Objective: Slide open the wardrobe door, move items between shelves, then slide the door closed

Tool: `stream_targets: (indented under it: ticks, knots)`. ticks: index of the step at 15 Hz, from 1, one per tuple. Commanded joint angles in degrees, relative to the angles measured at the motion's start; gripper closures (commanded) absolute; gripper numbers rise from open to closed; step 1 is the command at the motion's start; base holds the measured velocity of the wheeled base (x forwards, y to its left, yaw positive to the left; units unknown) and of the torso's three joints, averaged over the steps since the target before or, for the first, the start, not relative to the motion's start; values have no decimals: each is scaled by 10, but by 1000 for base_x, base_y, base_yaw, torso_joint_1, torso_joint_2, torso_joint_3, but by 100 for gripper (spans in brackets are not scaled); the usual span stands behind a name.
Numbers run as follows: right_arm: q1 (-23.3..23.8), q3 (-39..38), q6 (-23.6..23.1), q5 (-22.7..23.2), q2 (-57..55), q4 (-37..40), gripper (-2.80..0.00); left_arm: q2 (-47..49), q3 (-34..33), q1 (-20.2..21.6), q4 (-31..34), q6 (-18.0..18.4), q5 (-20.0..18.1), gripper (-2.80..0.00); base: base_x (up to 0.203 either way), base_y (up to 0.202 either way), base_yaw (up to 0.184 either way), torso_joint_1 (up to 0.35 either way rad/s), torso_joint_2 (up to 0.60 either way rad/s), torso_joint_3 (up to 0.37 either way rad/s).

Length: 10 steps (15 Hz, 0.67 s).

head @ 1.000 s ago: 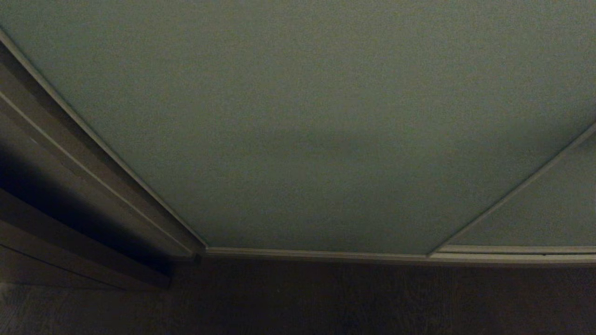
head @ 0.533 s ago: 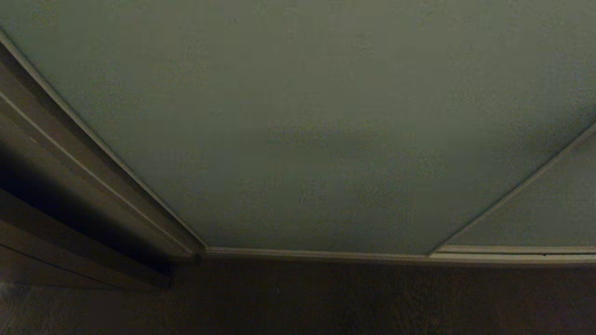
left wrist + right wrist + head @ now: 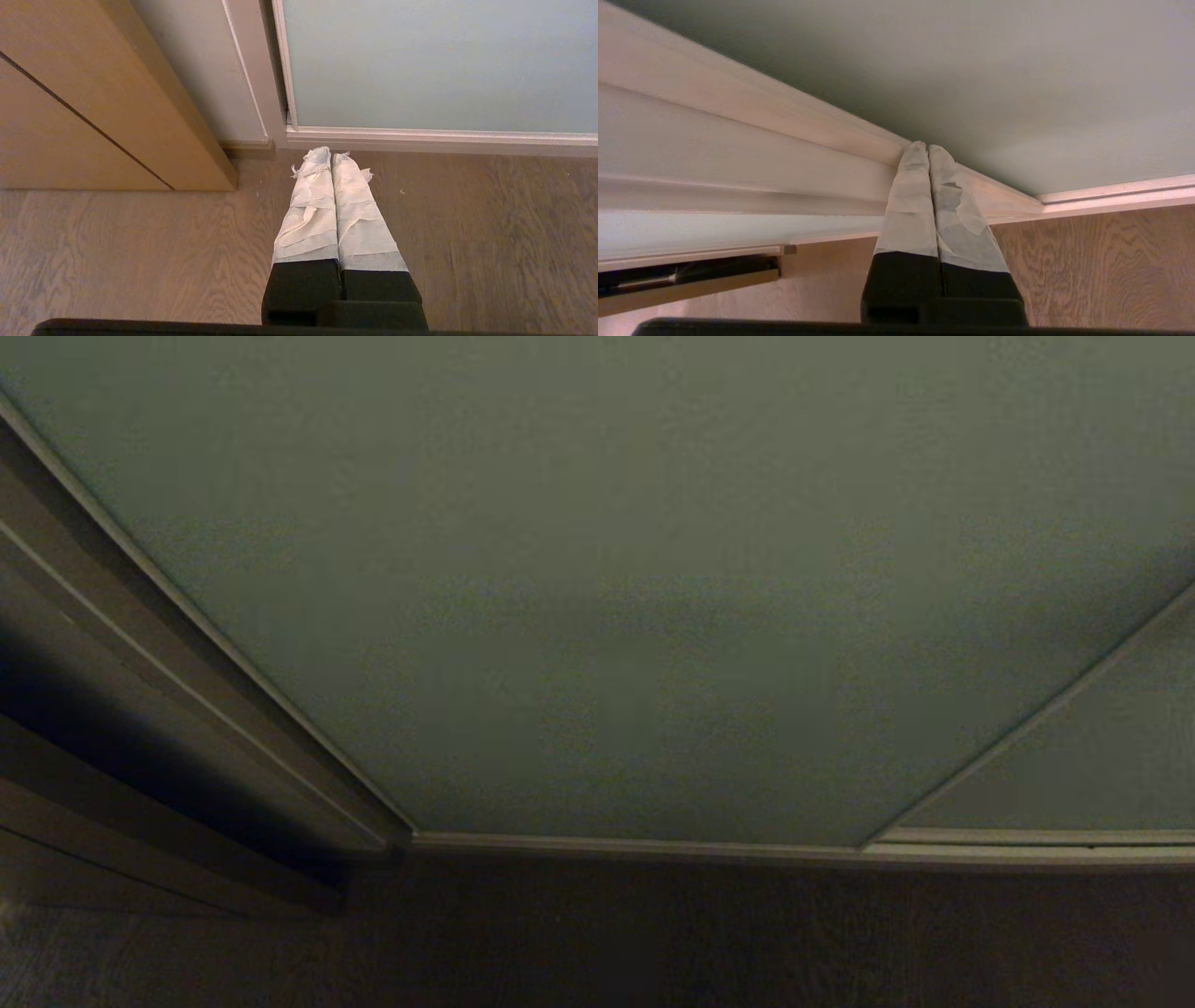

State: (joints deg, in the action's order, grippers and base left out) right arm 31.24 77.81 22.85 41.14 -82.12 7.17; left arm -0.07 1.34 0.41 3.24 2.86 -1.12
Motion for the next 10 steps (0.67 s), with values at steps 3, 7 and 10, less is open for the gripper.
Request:
stream_targets:
  ticks: [3, 7, 10]
  knots:
    - [-2, -50, -21, 4, 34, 0, 0, 0, 0, 0, 0, 0, 0, 0, 0, 0, 0, 0, 0, 0]
    - [-31, -155, -104, -3, 121, 2, 0, 0, 0, 0, 0, 0, 0, 0, 0, 0, 0, 0, 0, 0]
    - [-94, -250, -159, -52, 234, 2, 0, 0, 0, 0, 0, 0, 0, 0, 0, 0, 0, 0, 0, 0]
